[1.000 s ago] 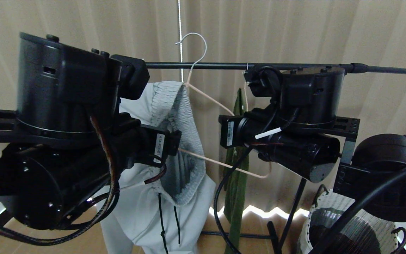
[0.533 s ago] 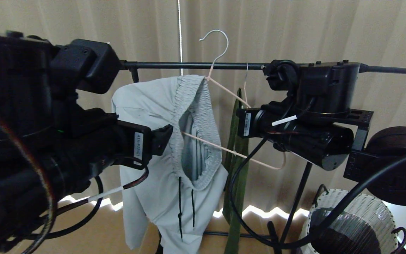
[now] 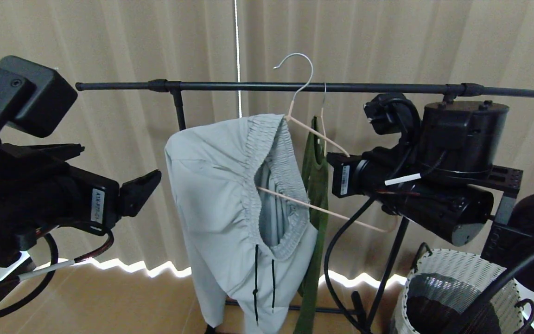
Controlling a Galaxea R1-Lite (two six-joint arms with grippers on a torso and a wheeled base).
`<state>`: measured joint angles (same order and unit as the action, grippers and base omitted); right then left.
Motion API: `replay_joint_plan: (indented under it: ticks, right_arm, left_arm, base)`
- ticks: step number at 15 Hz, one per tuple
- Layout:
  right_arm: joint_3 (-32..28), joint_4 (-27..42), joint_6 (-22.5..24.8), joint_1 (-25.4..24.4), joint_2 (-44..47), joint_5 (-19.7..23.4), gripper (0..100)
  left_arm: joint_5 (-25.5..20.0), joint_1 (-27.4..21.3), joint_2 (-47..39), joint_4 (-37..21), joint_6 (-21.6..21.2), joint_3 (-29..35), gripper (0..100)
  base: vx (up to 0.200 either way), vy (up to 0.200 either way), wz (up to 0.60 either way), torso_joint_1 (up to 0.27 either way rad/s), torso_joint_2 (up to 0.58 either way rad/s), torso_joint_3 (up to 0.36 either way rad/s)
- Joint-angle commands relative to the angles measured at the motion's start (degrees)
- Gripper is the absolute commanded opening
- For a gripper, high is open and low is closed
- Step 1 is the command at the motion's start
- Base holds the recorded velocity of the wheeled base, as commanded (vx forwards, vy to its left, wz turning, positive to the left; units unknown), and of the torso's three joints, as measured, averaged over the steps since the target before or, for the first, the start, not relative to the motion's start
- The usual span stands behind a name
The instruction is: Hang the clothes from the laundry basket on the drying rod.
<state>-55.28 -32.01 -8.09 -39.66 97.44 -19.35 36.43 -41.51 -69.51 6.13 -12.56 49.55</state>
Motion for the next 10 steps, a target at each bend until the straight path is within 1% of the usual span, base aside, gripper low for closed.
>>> replay_joint_plan:
  ticks: [1,2,4,5,7,8,9,10]
  right_arm:
    - [5.4,-4.1,2.9,0.8,-1.5,0.3,0]
    - [7.2,-6.7,4.3,0.9,-1.6,1.2,0]
    - [9.7,-9.5,5.5,1.2,-2.3,2.7,0]
    - [10.8,-10.1,5.8,1.2,-2.6,3.2,0]
    - [11.6,-10.1,5.9,1.2,-3.7,3.3,0]
    - [11.6,-10.1,5.9,1.2,-3.9,3.3,0]
    - [11.8,-9.9,6.1,1.2,-4.2,3.3,0]
    - [11.9,-9.7,6.8,1.2,-4.4,3.3,0]
  left_arm:
    - [-1.5,1.0,1.0,0.0,-1.1,-0.2,100]
    - [-2.9,1.1,1.0,0.0,-1.2,-0.2,100]
    - [-5.0,1.1,1.0,0.0,-1.2,-0.2,100]
    - [-7.4,1.3,1.0,-0.1,-1.3,-0.2,100]
    - [-13.7,2.8,1.1,0.0,-5.5,0.0,100]
    - [-15.9,3.6,1.2,-0.1,-7.1,0.0,100]
    - [-20.7,5.6,1.2,0.0,-10.8,0.1,100]
    - [-22.5,6.6,1.1,0.0,-12.7,0.4,100]
  base:
    - [0.000,0.000,0.00,0.000,0.00,0.000]
    - [0.000,0.000,0.00,0.000,0.00,0.000]
    - [0.000,0.000,0.00,0.000,0.00,0.000]
    - [0.000,0.000,0.00,0.000,0.00,0.000]
    - [0.000,0.000,0.00,0.000,0.00,0.000]
    - [0.000,0.000,0.00,0.000,0.00,0.000]
    - [0.000,0.000,0.00,0.000,0.00,0.000]
    - [0.000,0.000,0.00,0.000,0.00,0.000]
